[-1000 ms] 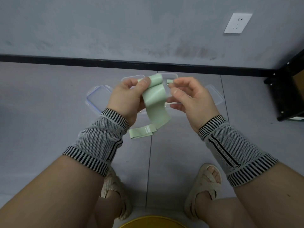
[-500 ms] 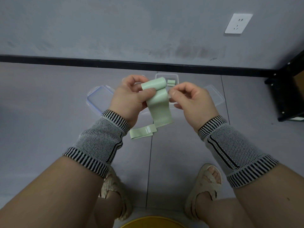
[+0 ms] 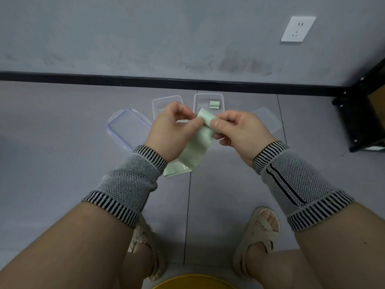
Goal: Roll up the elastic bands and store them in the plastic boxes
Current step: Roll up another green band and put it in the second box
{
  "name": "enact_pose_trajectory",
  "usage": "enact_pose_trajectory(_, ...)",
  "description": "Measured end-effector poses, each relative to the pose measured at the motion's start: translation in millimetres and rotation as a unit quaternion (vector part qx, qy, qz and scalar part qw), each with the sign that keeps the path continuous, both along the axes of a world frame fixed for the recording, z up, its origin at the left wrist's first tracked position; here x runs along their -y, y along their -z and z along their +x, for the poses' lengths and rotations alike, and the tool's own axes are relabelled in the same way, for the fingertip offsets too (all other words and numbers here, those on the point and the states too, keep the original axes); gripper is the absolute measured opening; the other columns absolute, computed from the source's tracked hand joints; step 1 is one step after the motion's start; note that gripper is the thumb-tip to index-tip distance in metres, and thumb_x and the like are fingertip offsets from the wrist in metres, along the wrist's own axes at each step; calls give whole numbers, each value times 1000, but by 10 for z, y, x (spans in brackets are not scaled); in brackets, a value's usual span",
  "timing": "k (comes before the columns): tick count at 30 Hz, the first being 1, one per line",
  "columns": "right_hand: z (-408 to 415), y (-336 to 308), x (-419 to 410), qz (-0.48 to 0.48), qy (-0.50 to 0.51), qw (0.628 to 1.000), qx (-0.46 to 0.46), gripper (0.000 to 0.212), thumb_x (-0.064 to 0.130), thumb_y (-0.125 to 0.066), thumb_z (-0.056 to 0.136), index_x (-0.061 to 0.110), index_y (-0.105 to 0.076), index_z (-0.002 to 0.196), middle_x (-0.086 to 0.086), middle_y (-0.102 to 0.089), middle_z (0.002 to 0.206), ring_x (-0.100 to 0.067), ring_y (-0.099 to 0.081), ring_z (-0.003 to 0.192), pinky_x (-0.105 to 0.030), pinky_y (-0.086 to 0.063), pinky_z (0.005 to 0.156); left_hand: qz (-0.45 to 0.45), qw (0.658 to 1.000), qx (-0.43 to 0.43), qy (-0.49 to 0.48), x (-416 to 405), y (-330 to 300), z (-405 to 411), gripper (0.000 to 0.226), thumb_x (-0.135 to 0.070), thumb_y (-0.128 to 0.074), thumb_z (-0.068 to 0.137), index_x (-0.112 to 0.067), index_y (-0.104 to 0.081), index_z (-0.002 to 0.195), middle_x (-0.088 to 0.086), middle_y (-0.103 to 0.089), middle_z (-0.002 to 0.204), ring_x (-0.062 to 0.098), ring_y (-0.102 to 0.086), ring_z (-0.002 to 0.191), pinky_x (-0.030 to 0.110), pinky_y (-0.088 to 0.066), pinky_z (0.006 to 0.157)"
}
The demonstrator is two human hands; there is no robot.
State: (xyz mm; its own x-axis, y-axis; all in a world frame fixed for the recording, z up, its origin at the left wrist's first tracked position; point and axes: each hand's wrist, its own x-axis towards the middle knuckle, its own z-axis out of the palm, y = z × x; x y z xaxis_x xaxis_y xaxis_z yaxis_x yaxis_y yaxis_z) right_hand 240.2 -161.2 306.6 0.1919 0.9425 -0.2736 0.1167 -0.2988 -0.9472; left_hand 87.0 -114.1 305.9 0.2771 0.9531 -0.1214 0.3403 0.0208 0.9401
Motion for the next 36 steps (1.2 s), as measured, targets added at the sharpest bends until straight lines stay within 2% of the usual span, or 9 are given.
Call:
enact_pose_trajectory(4, 21, -17, -19, -18, 84, 984, -156, 7, 13, -56, 93, 14, -61, 89, -2, -63, 81, -13, -58, 72, -27, -50, 71, -27, 1000, 4, 7, -42, 20, -12, 7, -19, -62, 89, -23, -55, 88, -2, -61, 82, 12, -55, 78, 29, -46, 79)
enact_pose_trajectory(7, 38, -62, -20, -7, 124, 965, -229, 6, 16, -56, 93, 12, -60, 90, -4, -65, 86, -18, -63, 83, -31, -52, 76, -46, 999, -5, 26, -55, 51, -24, 16, -12, -62, 87, -20, -54, 99, -2, -61, 91, 13, -57, 89, 25, -45, 86)
enact_pose_trajectory(9, 50, -95, -32, -2, 156, 934, -322, 13, 15, -55, 94, 5, -58, 103, -13, -68, 101, -26, -68, 94, -39, -56, 84, -48, 998, -23, 24, -65, 82, -37, 21, -14, -64, 84, -23, -54, 100, -5, -60, 101, 14, -58, 101, 29, -46, 90)
enact_pose_trajectory(12, 54, -138, -53, 1, 203, 892, -403, 27, 15, -53, 95, -1, -53, 117, -22, -65, 114, -33, -69, 94, -44, -58, 78, -54, 998, -39, 19, -32, 82, -15, 30, -24, -70, 80, -28, -52, 105, -10, -56, 114, 12, -57, 109, 33, -50, 86)
enact_pose_trajectory(16, 75, -135, -67, 7, 254, 850, -461, 17, 15, -52, 96, 0, -57, 104, -23, -66, 109, -33, -71, 88, -43, -60, 69, -50, 996, -76, 17, -12, 57, 2, 57, -34, -76, 74, -26, -47, 123, -8, -53, 120, 11, -61, 101, 37, -54, 84)
enact_pose_trajectory(19, 105, -119, -68, 1, 266, 836, -480, 25, 15, -52, 95, -2, -55, 114, -23, -66, 109, -33, -71, 88, -42, -60, 67, -131, 991, -11, -14, -17, 25, 14, 52, -28, -75, 77, -18, -49, 121, 3, -66, 105, 17, -68, 90, 38, -57, 80)
enact_pose_trajectory(23, 102, -118, -69, 2, 264, 840, -474, 22, 14, -51, 96, -2, -57, 110, -22, -67, 107, -31, -71, 89, -41, -60, 69, -200, 975, 66, -73, -37, 2, 34, 42, -24, -75, 78, -12, -52, 112, 10, -68, 95, 16, -68, 77, 30, -56, 68)
enact_pose_trajectory(32, 38, -147, -54, 8, 227, 849, -477, 23, 13, -51, 96, -4, -58, 110, -22, -66, 111, -32, -70, 93, -42, -59, 73, -180, 978, 43, -99, -40, 29, 31, 27, -23, -80, 73, -12, -57, 83, 3, -63, 71, 7, -58, 54, 19, -44, 46)
enact_pose_trajectory(36, 44, -166, -40, 10, 217, 851, -478, 21, 13, -51, 96, -4, -58, 108, -22, -67, 110, -32, -70, 93, -40, -60, 73, -194, 978, 28, -73, -36, 21, 8, 23, -19, -78, 75, -16, -56, 70, 0, -63, 68, 9, -58, 59, 20, -44, 49)
